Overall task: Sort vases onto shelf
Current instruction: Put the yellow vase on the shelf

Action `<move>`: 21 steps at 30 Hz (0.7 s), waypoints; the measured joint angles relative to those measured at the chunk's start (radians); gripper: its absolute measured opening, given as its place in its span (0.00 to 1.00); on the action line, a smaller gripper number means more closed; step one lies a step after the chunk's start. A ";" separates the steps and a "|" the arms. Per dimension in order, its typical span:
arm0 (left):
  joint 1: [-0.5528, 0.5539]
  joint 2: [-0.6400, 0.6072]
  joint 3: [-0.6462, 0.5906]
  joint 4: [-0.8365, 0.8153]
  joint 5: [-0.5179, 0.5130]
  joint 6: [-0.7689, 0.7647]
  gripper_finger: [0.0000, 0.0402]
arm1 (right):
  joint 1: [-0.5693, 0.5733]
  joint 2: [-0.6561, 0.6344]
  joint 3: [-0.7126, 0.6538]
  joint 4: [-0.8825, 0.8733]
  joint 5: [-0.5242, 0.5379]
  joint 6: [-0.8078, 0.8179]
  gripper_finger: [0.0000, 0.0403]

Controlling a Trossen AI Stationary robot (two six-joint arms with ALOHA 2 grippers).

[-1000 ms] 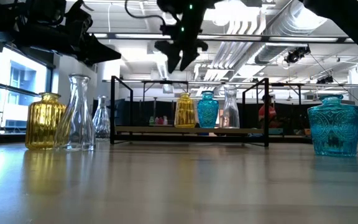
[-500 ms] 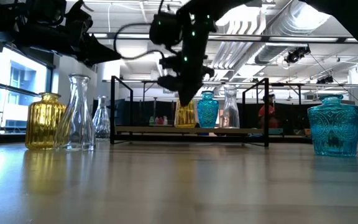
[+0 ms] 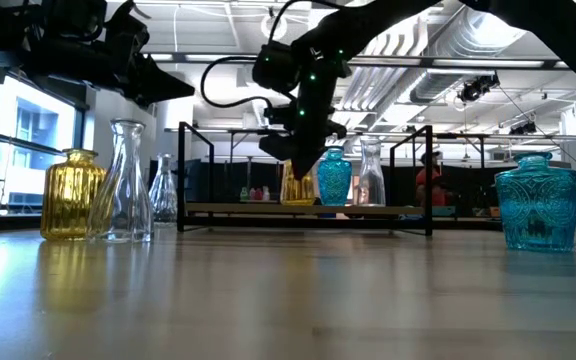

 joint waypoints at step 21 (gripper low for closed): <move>0.000 0.000 0.000 -0.001 0.000 0.000 0.00 | -0.043 0.011 0.099 -0.204 -0.099 -0.081 0.00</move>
